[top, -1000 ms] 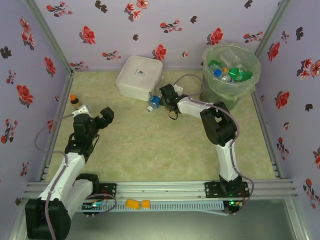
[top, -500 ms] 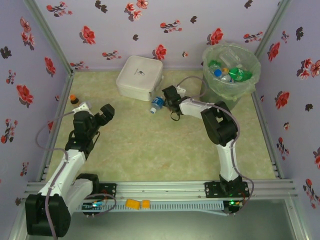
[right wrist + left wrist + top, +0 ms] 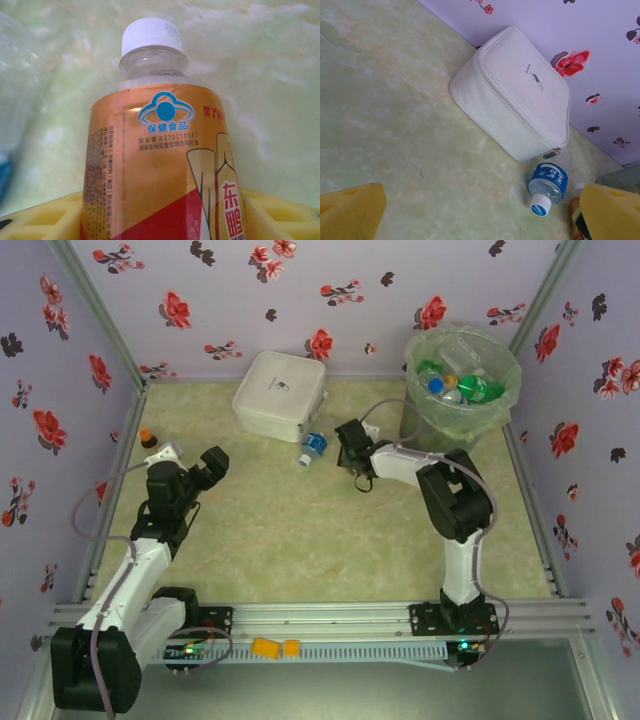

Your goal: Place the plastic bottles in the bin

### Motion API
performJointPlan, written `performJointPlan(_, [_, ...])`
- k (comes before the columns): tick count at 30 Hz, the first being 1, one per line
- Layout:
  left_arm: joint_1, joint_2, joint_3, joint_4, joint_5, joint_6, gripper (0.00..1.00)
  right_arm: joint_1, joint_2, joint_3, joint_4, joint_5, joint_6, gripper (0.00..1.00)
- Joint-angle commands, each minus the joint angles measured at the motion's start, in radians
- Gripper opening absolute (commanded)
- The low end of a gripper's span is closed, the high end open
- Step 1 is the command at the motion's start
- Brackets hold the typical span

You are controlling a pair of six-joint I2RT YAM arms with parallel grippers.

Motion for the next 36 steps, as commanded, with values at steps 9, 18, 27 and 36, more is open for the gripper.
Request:
performJointPlan(9, [0.008, -0.002, 0.003, 0.033, 0.017, -0.037, 1.0, 0.048, -0.239, -0.271, -0.087, -0.064, 0.002, 0.54])
performJointPlan(18, [0.006, -0.005, 0.002, 0.033, 0.024, -0.061, 1.0, 0.048, -0.231, -0.214, -0.104, -0.043, -0.042, 0.7])
performJointPlan(27, [0.006, -0.009, -0.006, 0.033, 0.024, -0.065, 1.0, 0.048, -0.237, -0.186, -0.118, -0.015, -0.061, 0.53])
performJointPlan(36, [0.005, -0.013, -0.016, 0.046, 0.024, -0.076, 1.0, 0.048, -0.478, -0.088, -0.179, -0.119, -0.203, 0.49])
